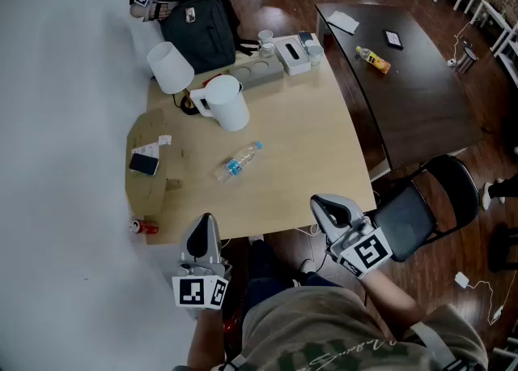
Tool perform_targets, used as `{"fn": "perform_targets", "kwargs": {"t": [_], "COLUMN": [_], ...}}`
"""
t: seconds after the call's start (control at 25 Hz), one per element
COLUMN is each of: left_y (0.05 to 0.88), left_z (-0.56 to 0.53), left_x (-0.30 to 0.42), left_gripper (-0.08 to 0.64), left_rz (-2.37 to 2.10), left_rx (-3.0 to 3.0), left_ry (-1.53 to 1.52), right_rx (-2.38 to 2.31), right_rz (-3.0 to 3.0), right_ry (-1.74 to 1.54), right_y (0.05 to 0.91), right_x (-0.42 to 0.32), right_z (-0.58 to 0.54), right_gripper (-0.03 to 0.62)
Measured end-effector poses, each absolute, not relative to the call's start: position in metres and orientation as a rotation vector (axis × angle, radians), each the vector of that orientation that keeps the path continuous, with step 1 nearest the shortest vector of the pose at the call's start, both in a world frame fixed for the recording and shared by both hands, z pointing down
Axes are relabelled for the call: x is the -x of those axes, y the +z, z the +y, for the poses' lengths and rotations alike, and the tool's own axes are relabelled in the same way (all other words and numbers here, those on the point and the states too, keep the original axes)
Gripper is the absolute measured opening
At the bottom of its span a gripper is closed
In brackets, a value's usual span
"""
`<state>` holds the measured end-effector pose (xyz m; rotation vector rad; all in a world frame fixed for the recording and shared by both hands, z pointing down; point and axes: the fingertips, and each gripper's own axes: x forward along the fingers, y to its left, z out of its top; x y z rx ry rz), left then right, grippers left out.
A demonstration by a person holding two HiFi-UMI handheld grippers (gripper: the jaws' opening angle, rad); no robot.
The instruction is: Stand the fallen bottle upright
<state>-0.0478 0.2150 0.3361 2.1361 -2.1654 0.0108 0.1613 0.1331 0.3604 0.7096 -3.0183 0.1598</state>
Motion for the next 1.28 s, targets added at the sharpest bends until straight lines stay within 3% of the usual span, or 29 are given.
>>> {"fn": "perform_targets", "kwargs": {"t": [0.36,0.84,0.88,0.92,1.12,1.16,1.28], "left_y": [0.381,0.465,0.476,0.490,0.597,0.620,0.677], "left_z": [0.112,0.036,0.033,0.029,-0.007,-0.012,-0.024], "left_x": [0.114,0.113,0.105,0.098,0.082,0.080,0.080], "left_gripper": [0.003,0.006,0.143,0.212,0.242,0.278,0.304], "left_rz": [-1.943,-1.461,-1.392,-1.327,-1.099,-1.045,-0.919], "left_rx": [-2.273,-2.393,-2.395,-2.395,-2.374,-2.350,-2.253], "left_ry": [0.084,0.341,0.387,0.448,1.011,1.118,1.304], "right_rx": [-0.846,-0.893,-0.889,-0.891,-0.909,-0.904,-0.903], "right_rz": [-2.969,-2.919,-2.912,-2.905,-2.859,-2.853,-2.844], "right_ry": [0.141,0.146,0.142,0.140,0.172,0.177,0.216], "right_y": [0.358,0.364,0.364,0.365,0.379,0.382,0.385], "right_x": [-0.078,-0.028,-0.030,-0.032,-0.033,-0.032,-0.030], "right_z": [0.069,0.016,0.013,0.009,-0.002,0.000,0.006], "right_gripper": [0.005,0.005,0.005,0.005,0.005,0.005,0.005]}}
